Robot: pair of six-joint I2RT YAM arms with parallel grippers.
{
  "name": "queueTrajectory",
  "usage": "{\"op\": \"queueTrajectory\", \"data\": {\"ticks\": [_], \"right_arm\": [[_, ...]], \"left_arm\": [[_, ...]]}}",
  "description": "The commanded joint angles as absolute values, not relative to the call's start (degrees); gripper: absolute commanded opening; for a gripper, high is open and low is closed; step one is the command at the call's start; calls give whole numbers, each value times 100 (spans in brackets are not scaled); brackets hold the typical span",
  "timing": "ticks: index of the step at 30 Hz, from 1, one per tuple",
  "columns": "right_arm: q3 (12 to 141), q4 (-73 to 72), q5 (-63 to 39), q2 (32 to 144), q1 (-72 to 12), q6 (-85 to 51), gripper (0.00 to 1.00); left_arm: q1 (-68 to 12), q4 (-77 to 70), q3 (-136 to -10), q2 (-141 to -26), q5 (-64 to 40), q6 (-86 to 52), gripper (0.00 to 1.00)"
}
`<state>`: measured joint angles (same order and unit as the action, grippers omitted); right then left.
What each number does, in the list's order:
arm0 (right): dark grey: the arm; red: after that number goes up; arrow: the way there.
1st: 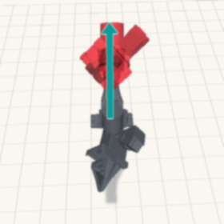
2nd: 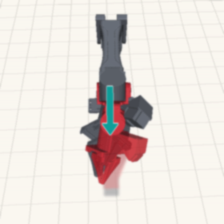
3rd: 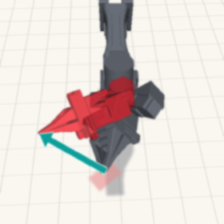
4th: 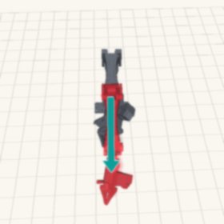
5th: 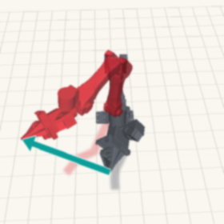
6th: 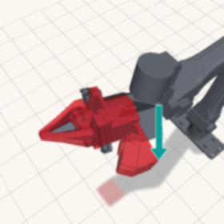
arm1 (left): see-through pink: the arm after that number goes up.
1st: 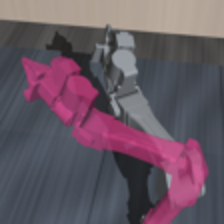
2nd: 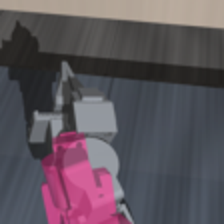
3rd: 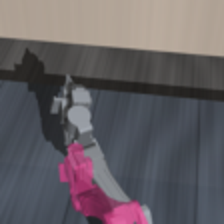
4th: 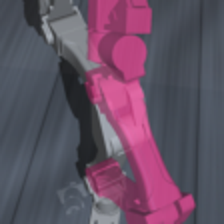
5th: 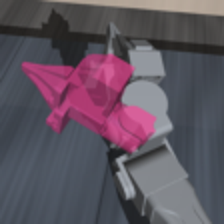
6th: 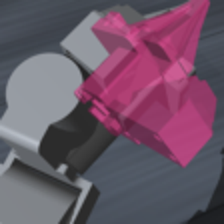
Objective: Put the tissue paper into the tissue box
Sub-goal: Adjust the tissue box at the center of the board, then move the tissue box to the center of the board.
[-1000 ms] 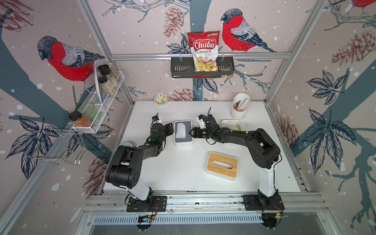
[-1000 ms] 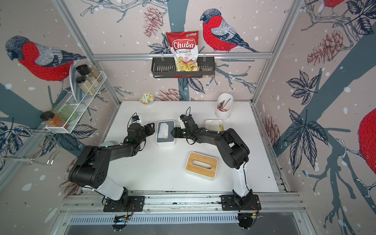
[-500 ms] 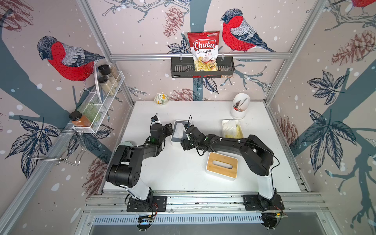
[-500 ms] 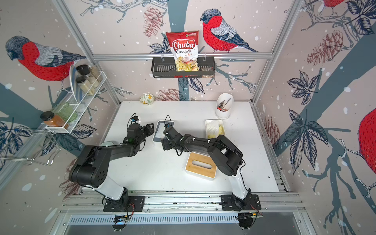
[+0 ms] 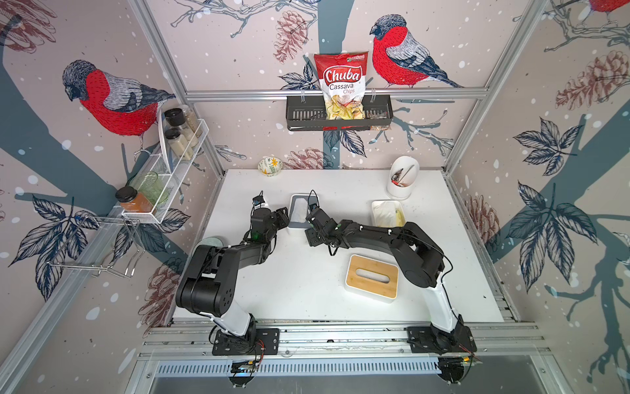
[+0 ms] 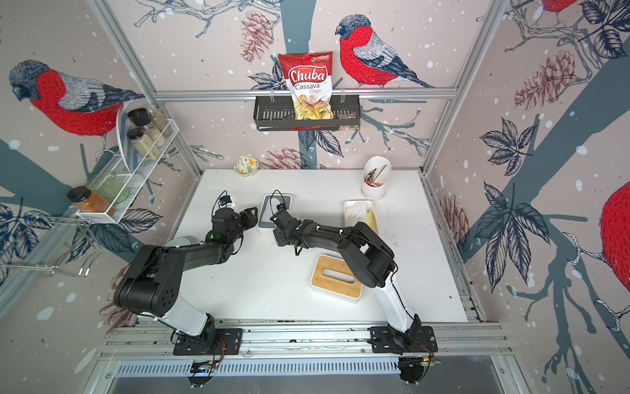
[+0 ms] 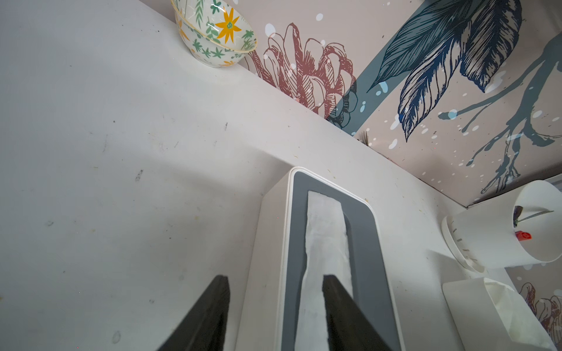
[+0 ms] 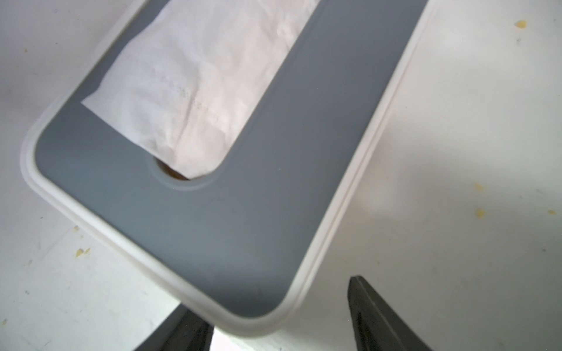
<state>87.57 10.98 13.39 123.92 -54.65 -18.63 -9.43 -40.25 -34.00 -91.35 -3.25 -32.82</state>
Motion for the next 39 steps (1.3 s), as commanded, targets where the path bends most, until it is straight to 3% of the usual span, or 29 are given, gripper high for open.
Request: {"op": "queueTrajectory", "data": {"ticks": [1,6,12,15,19,28,34,39], "right_arm": [[9016,1126,1526,12527,-5405,-1689,72],[8982,1239,1560,12366,-5331,-1741,72],[8592,1635,1867,11151,-5479,-1721,77],[8165,1847,1940,10476,-5284,-1883,96],[7314,1890,1954,9510,-4687,-2104,100],[5070,1191,1206,7405,-2652,-2461,80],[4451,1035,436,6973,-1321,-2363,69],[4115,804,5,7102,-743,-2261,62]], "left_arm": [[-911,-4447,-3317,-9020,-339,-3284,53],[-914,-4588,-3195,-8877,-380,-3250,53],[-1125,-4938,-3171,-8895,-705,-3236,53],[-1550,-4861,-3375,-8901,-594,-2967,54],[-2205,-4969,-3736,-9187,-612,-2877,53],[-3373,-4822,-4981,-10414,-773,-2789,53],[-3706,-4274,-5686,-11057,-830,-2480,53],[-3756,-4206,-6319,-11663,-1602,-2679,52]]}}
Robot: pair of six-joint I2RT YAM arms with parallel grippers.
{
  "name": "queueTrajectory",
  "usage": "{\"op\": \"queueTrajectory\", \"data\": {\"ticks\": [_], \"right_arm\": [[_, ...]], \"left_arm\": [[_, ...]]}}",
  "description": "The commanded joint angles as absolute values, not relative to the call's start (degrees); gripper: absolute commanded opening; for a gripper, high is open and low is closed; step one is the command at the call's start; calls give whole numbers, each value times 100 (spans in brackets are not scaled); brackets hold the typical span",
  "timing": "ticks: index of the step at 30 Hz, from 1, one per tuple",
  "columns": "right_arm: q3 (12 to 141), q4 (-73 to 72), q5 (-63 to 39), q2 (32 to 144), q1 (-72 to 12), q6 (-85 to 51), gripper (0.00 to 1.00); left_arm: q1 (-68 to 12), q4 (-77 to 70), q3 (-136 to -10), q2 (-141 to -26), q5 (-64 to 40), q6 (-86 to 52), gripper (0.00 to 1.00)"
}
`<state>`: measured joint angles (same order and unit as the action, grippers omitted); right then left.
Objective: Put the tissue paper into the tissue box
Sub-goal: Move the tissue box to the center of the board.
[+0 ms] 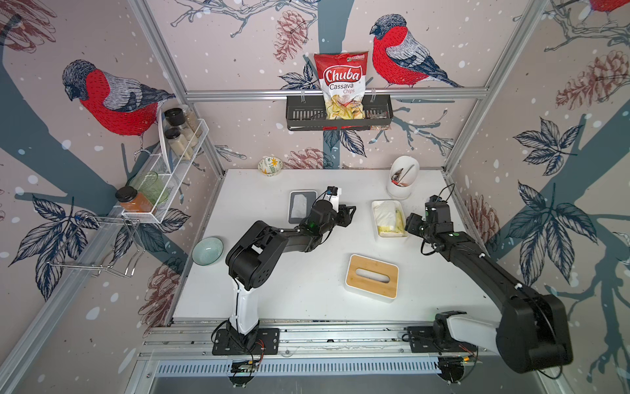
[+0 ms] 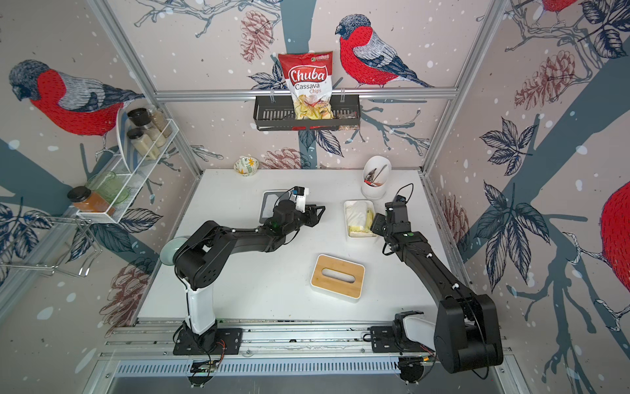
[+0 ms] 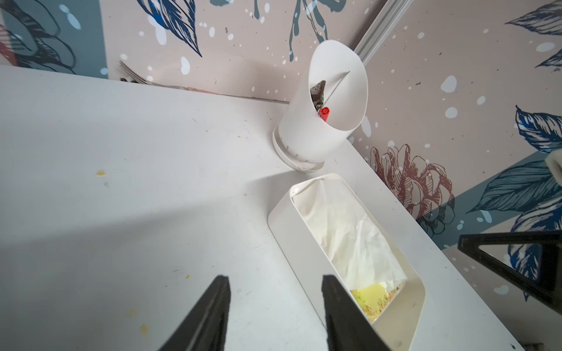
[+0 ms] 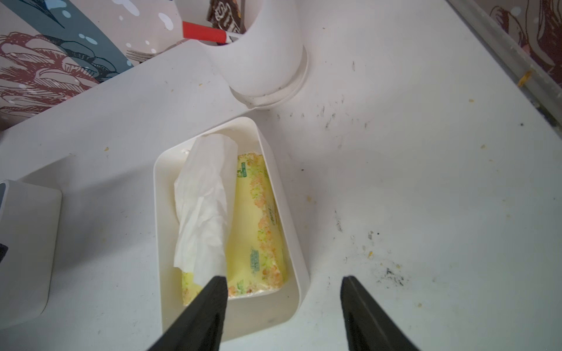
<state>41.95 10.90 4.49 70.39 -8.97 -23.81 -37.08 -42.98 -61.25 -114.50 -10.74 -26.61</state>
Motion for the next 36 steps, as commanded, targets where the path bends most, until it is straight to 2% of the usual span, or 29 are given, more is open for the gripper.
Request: {"op": "queueTrajectory", "data": {"ticks": [1,11,16,27,36], "right_arm": [[4081,774,-40,7140,-707,-2252,62],[4187,626,-172,7699,-705,-2198,54],[4256,527,28,7817,-703,-2224,50],[4513,497,164,8542,-804,-2193,47],[4630,466,216,8774,-1070,-2156,33]], "left_arm": [[-3794,-4151,-6438,-11759,-1687,-2657,52],[-4174,-3603,-7310,-12385,-1895,-2420,52],[-4287,-3046,-7638,-12516,-1521,-2159,52],[-4474,-2263,-8139,-12801,-841,-1820,46],[-4474,-2205,-8009,-12667,-337,-1808,39]]}}
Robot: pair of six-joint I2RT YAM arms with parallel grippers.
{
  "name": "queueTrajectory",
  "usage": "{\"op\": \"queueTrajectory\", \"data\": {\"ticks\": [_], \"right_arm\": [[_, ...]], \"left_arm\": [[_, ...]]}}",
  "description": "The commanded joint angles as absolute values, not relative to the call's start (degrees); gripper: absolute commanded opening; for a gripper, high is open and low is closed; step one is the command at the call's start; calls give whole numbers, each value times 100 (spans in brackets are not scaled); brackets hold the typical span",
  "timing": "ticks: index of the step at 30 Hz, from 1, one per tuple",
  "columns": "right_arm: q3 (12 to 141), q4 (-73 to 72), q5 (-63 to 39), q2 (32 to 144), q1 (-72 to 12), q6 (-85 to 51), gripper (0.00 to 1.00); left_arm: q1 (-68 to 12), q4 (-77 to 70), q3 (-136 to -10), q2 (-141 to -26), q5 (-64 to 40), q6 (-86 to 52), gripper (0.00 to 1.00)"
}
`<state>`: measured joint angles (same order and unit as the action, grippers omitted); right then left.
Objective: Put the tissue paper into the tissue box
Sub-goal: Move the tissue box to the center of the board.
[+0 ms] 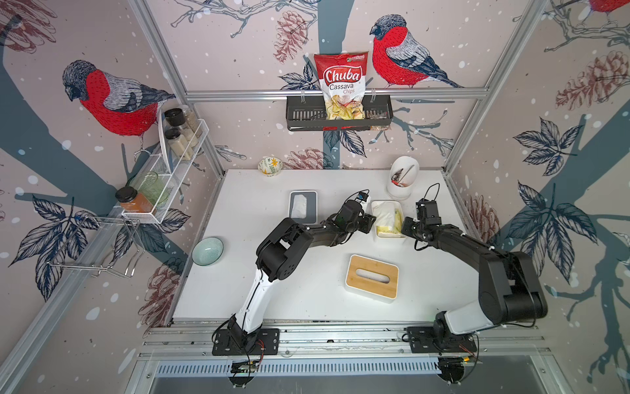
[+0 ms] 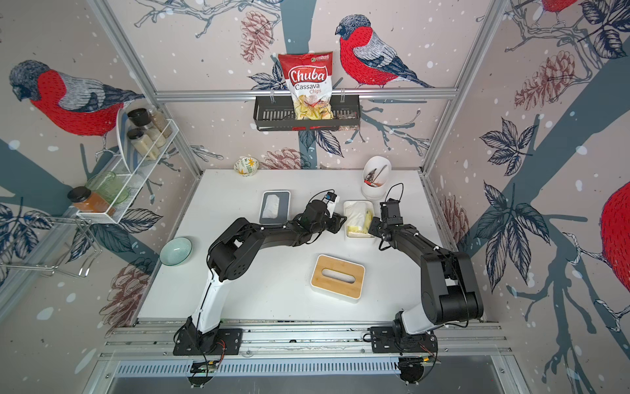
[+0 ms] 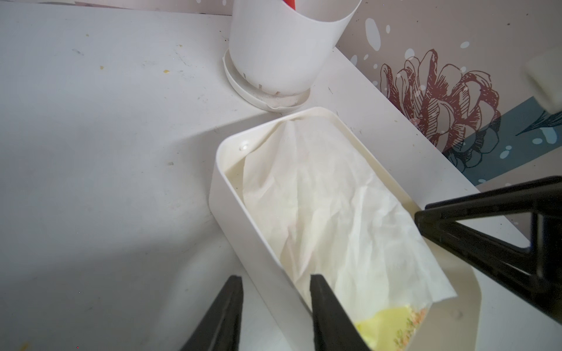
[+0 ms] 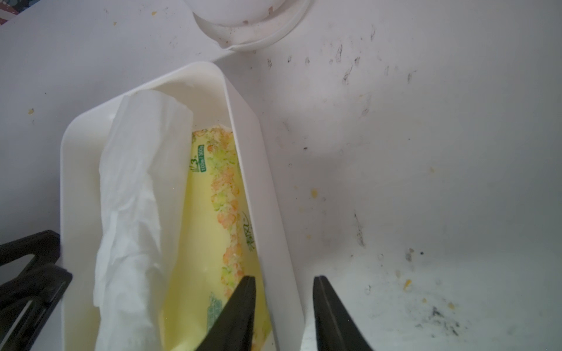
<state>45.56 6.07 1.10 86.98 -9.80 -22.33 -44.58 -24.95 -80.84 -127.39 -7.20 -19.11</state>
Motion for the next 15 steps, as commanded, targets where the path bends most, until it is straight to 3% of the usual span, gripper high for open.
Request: {"op": "queueTrajectory", "data": {"ticks": [1,15], "right_arm": [[4659,464,232,8816,-1112,-2154,31],[5833,806,684,9787,-2395,-2336,19]], "left_arm": [[-4460,-2221,-7969,-12634,-267,-1811,38],[-4002,-2195,-7314,-12128,666,-2329,35]]}}
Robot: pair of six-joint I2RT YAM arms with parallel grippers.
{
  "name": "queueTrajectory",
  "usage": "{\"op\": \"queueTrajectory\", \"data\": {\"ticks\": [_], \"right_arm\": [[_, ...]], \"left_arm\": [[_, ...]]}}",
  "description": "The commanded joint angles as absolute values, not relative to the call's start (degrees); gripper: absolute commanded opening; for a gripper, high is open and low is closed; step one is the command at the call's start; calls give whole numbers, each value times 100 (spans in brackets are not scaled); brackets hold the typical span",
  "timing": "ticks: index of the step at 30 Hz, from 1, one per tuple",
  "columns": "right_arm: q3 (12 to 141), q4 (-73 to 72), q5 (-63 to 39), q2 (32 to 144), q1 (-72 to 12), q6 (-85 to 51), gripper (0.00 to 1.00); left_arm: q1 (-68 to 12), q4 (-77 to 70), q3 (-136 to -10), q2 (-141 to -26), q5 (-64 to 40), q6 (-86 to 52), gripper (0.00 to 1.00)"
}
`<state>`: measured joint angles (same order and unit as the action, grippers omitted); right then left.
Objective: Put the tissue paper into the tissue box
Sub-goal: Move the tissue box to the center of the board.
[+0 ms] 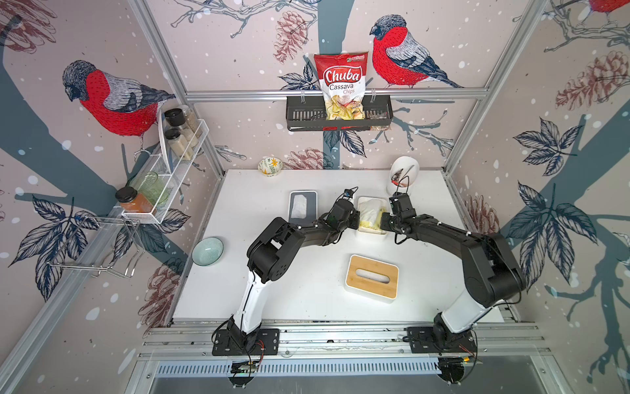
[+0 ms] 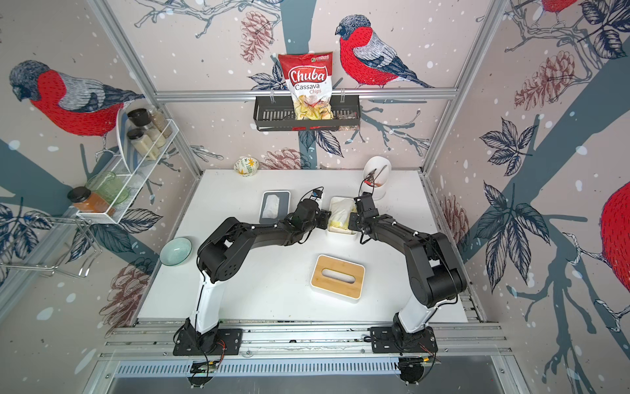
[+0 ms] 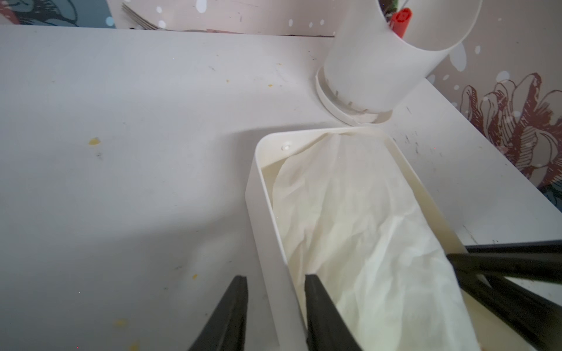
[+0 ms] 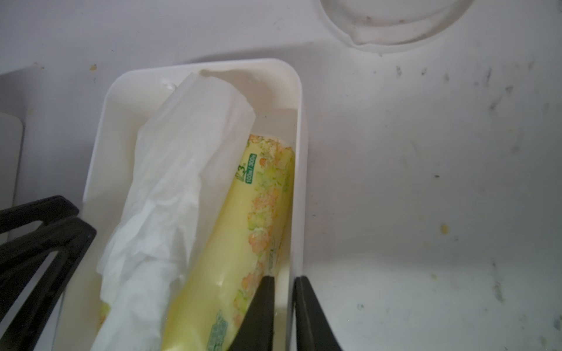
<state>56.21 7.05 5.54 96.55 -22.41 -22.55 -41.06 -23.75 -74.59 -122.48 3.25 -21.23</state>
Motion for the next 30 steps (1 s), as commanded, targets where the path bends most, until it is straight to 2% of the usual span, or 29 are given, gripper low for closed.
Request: {"op": "queueTrajectory", "data": {"ticks": [1,18,26,30], "right_arm": [[5903,821,693,9829,-2458,-2341,18],[6486,1043,498,10396,-2785,-2203,12],[6526,937,-2,10464,-2785,-2100,21],[6402,844,-105,10297,-2795,-2085,37]], "left_arm": [[-3969,-2242,-7220,-12057,712,-2362,34],[-3808,-2461,-6523,-11517,1016,-2573,33],[-3772,-2522,-6137,-11204,1177,-2623,32],[-3753,-2590,-6084,-11181,1111,-2637,32]]}}
